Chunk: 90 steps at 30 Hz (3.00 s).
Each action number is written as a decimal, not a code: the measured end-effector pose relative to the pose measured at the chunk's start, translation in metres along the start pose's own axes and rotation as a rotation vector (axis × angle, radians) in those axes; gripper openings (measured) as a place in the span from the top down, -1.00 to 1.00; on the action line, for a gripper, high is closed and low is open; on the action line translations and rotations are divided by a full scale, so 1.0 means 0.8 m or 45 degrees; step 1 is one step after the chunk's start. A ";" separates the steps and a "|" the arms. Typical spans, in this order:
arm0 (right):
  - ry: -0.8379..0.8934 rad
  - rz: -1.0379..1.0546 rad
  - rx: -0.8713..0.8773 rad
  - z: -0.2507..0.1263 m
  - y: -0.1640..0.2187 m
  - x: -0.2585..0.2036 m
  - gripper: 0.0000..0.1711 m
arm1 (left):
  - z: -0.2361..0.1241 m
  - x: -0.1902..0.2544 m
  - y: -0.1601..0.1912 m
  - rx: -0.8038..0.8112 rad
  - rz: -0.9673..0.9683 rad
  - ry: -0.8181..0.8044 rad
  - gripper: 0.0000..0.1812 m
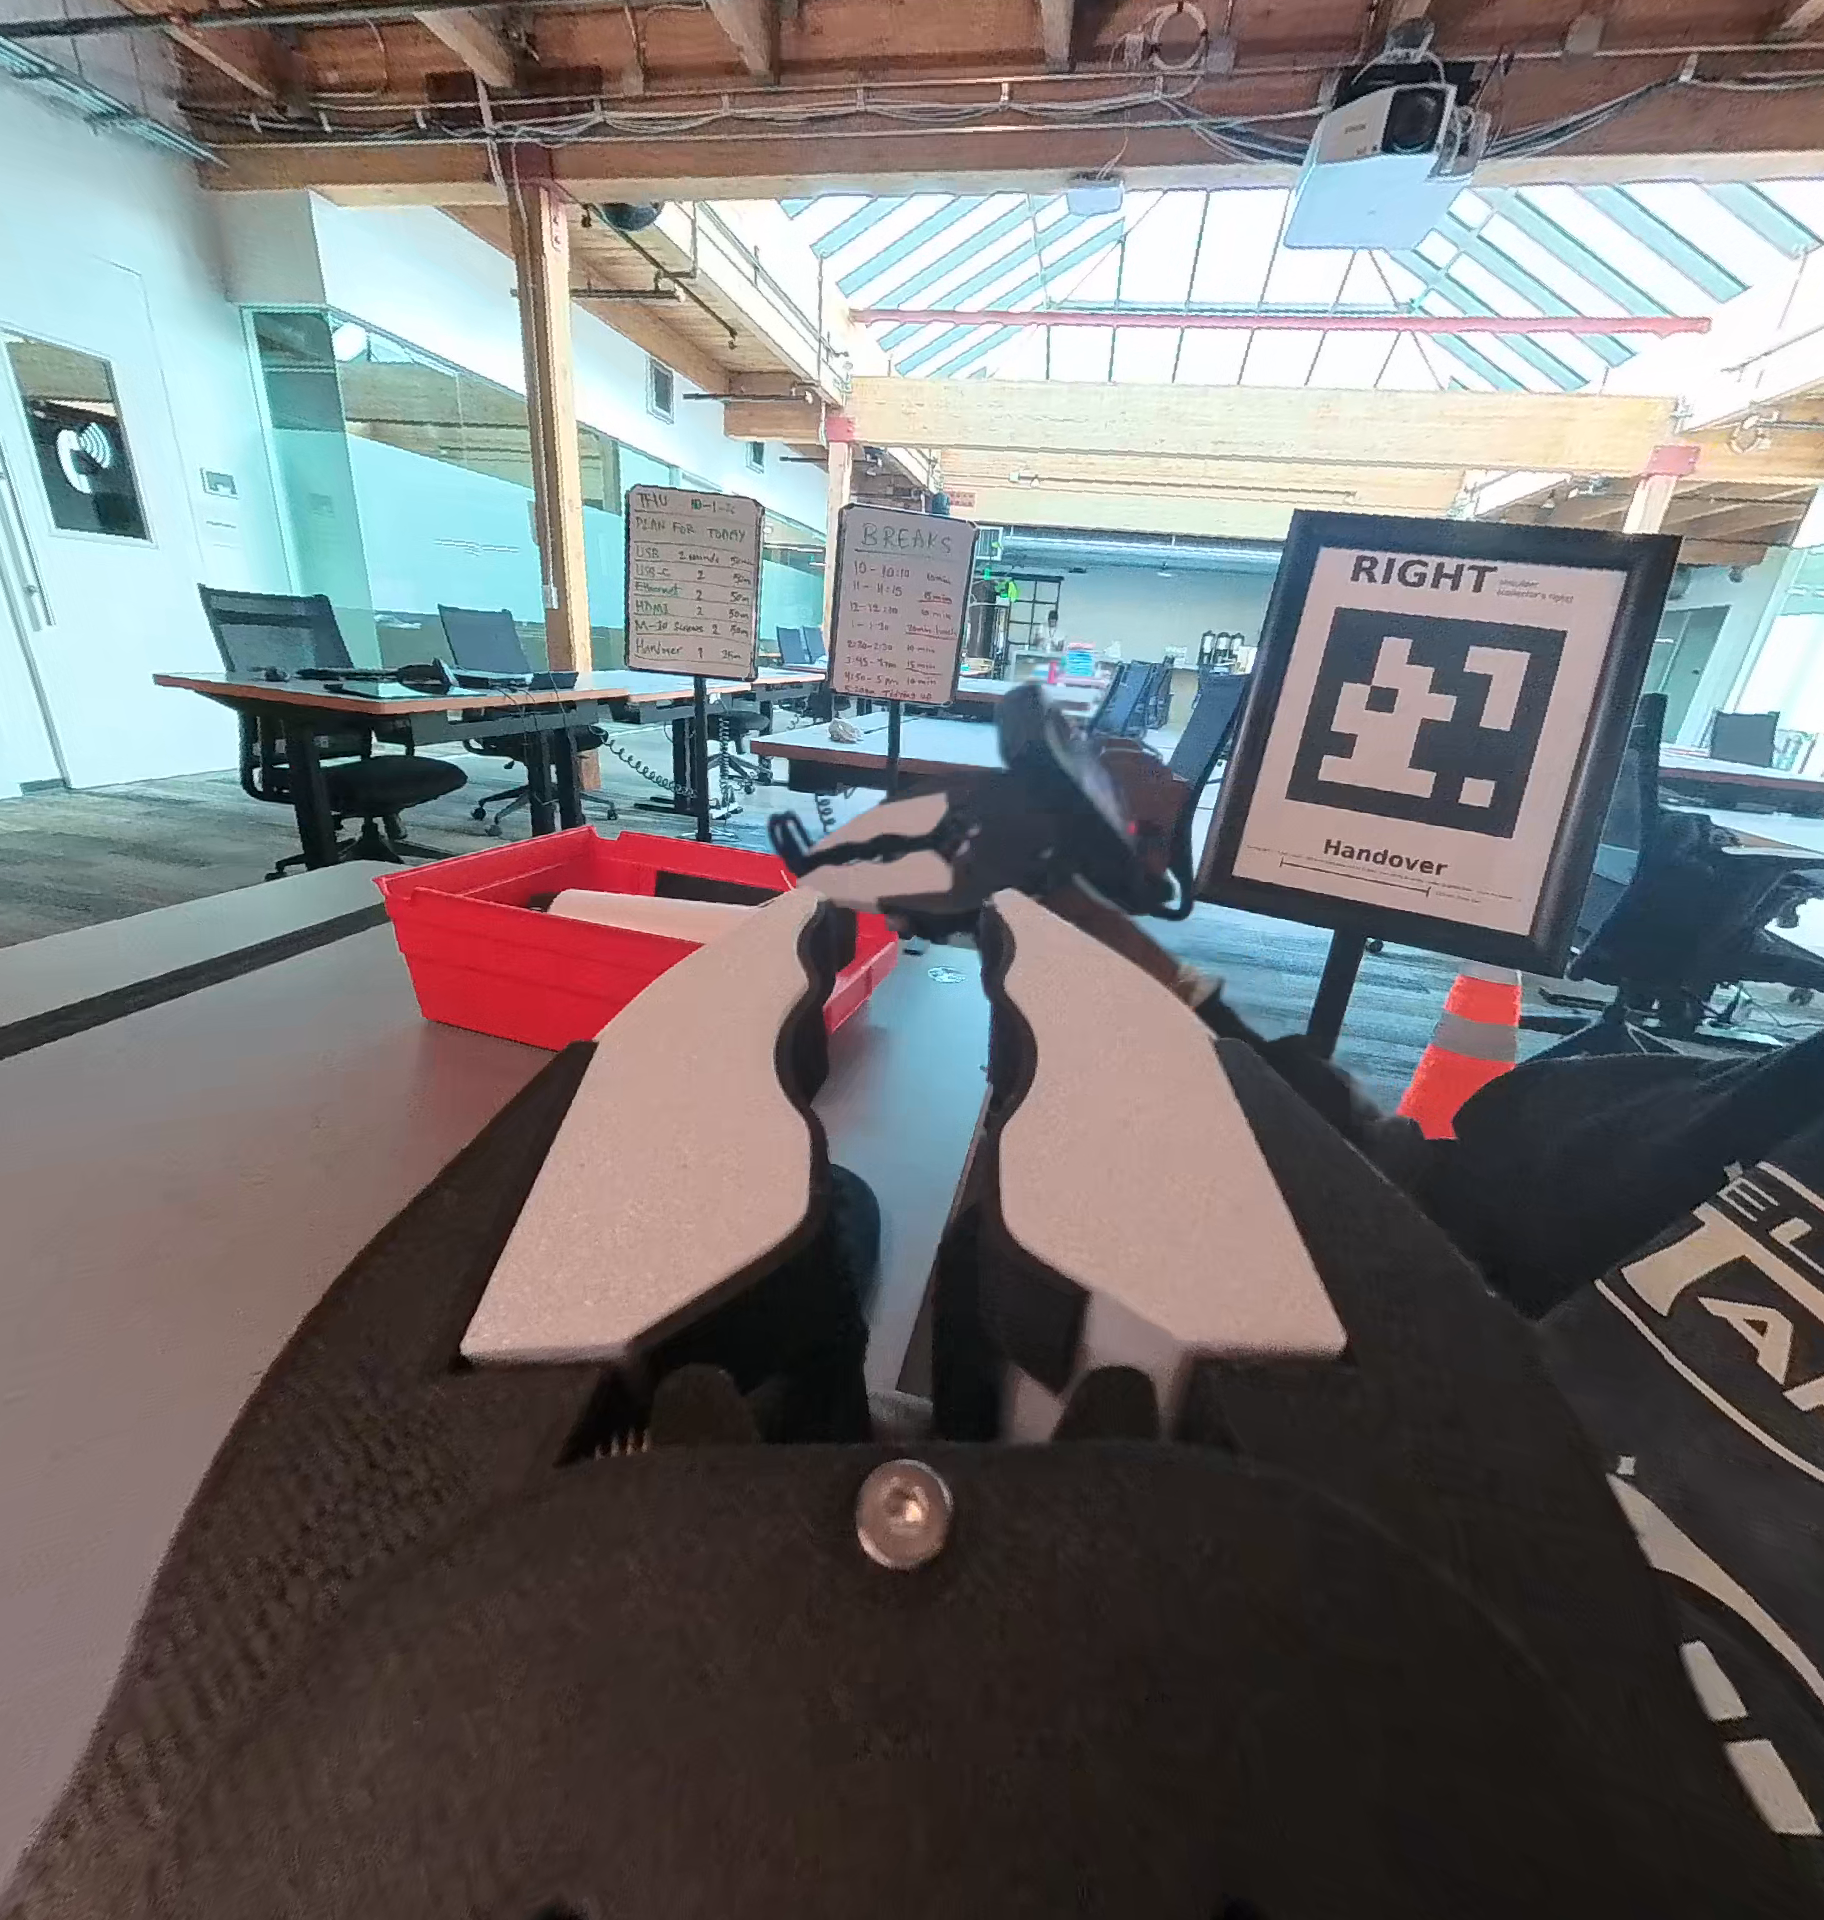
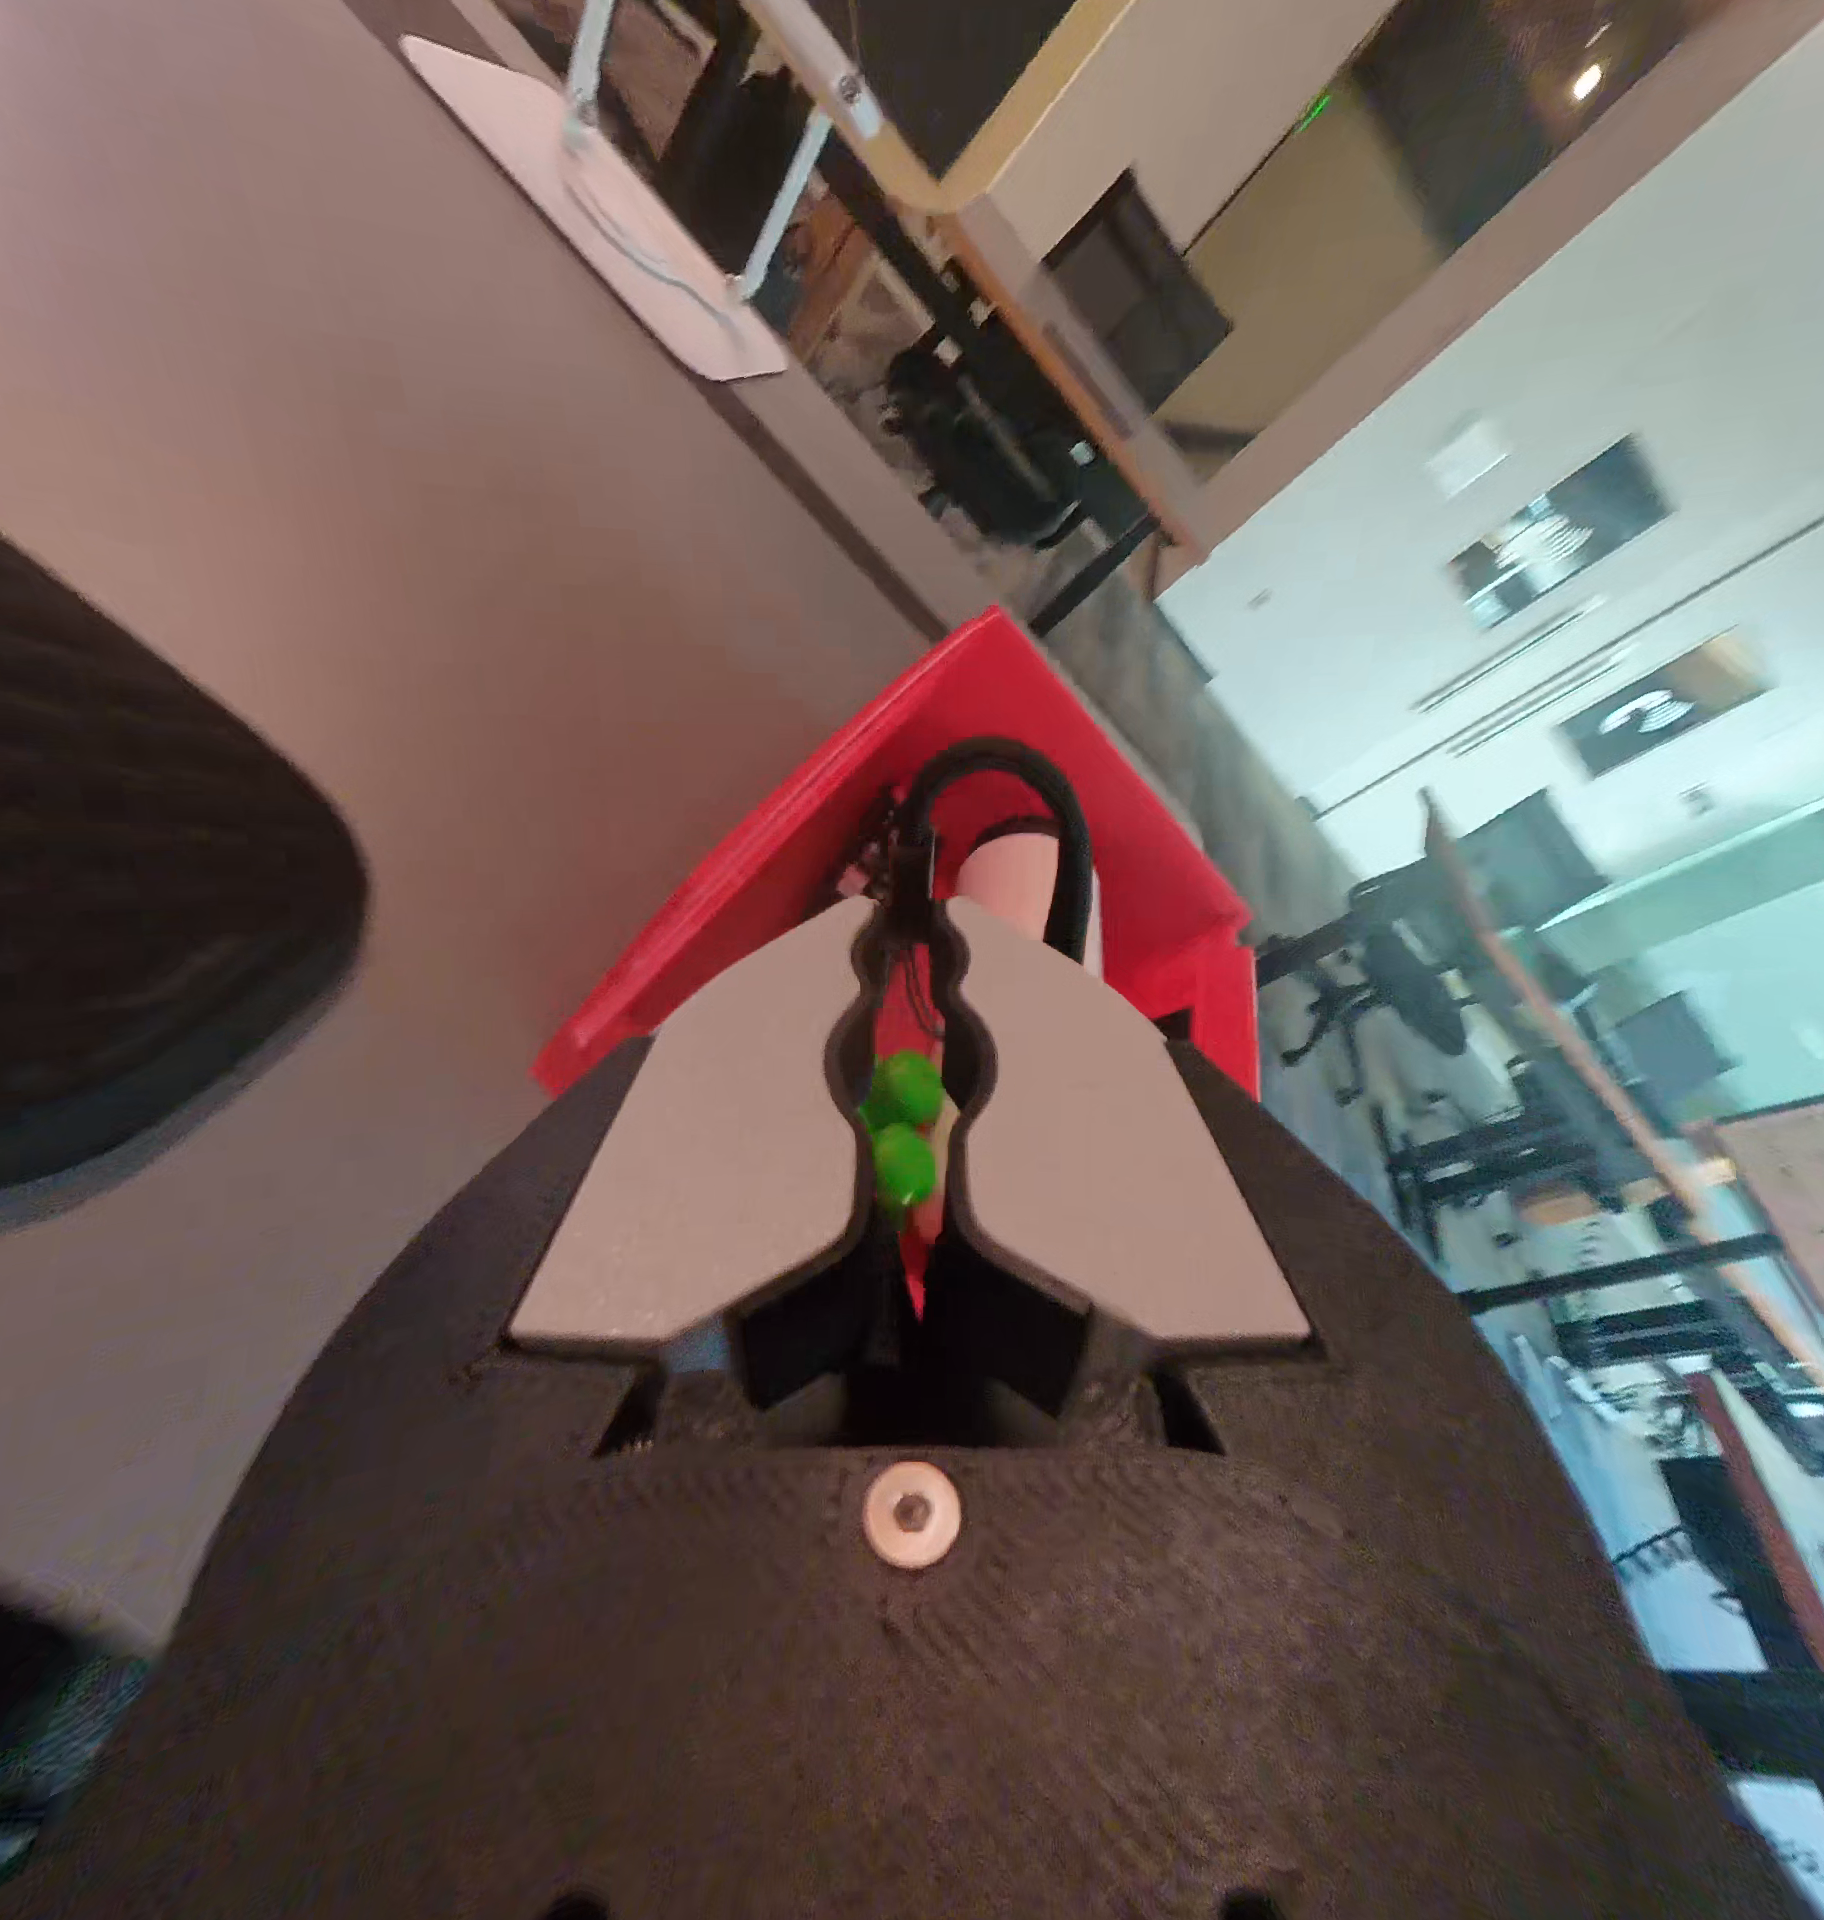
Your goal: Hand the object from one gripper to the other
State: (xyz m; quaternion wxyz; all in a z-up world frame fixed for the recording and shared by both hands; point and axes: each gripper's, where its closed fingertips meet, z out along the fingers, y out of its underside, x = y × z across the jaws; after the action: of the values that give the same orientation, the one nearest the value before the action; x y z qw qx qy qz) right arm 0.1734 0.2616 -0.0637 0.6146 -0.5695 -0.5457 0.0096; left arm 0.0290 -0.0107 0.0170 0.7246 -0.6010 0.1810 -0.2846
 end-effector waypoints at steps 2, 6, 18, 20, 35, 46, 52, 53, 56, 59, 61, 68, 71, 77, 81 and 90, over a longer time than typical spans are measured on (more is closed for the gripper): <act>0.043 -0.029 0.046 0.029 0.016 -0.003 0.91 | -0.002 -0.001 -0.001 0.001 0.013 -0.009 0.71; -0.118 0.178 -0.054 0.065 0.068 -0.032 0.91 | -0.005 -0.004 -0.005 0.013 0.025 -0.021 0.71; -0.193 0.749 0.033 0.034 0.055 0.003 0.64 | -0.012 -0.010 -0.010 0.008 0.016 -0.075 0.70; -0.224 0.908 0.145 0.022 0.033 0.013 0.22 | -0.016 -0.017 -0.011 0.000 0.009 -0.112 0.66; -0.184 1.023 0.889 -0.103 -0.112 0.063 -0.31 | -0.153 -0.107 -0.085 0.181 0.221 -0.699 0.34; -0.230 0.982 0.915 -0.114 -0.133 0.048 -0.21 | -0.315 -0.191 -0.022 -0.496 0.232 -1.395 0.23; -0.284 0.890 0.859 -0.113 -0.137 0.031 -0.17 | -0.357 -0.230 0.036 -0.805 -0.048 -1.479 0.29; -0.286 0.872 0.855 -0.115 -0.138 0.030 -0.17 | -0.364 -0.240 0.041 -0.842 -0.077 -1.484 0.36; -0.281 0.819 0.846 -0.120 -0.139 0.027 -0.14 | -0.383 -0.275 0.059 -0.971 -0.207 -1.491 0.45; -0.283 0.782 0.841 -0.123 -0.140 0.025 -0.13 | -0.401 -0.310 0.076 -1.125 -0.295 -1.499 0.47; -0.283 0.777 0.840 -0.122 -0.140 0.024 -0.12 | -0.411 -0.336 0.082 -1.219 -0.267 -1.505 0.49; -0.297 0.778 0.861 -0.122 -0.142 0.023 -0.09 | -0.404 -0.378 0.099 -1.482 -0.053 -1.212 0.51; -0.307 0.777 0.882 -0.125 -0.146 0.021 -0.08 | -0.405 -0.388 0.105 -1.555 0.017 -1.127 0.52; -0.313 0.756 0.893 -0.126 -0.149 0.018 -0.06 | -0.430 -0.409 0.117 -1.706 0.074 -1.164 0.64; -0.316 0.752 0.894 -0.126 -0.149 0.017 -0.05 | -0.429 -0.408 0.126 -1.706 0.039 -1.150 0.83; -0.341 0.764 0.913 -0.128 -0.157 0.012 -0.02 | -0.373 -0.383 0.046 -1.320 0.429 -1.423 0.85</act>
State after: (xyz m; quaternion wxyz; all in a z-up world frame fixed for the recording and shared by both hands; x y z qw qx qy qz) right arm 0.1705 0.1529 0.0564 0.6666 -0.4479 -0.3939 0.4471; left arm -0.3807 -0.0425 -0.1066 0.3685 -0.8814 -0.0121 0.2952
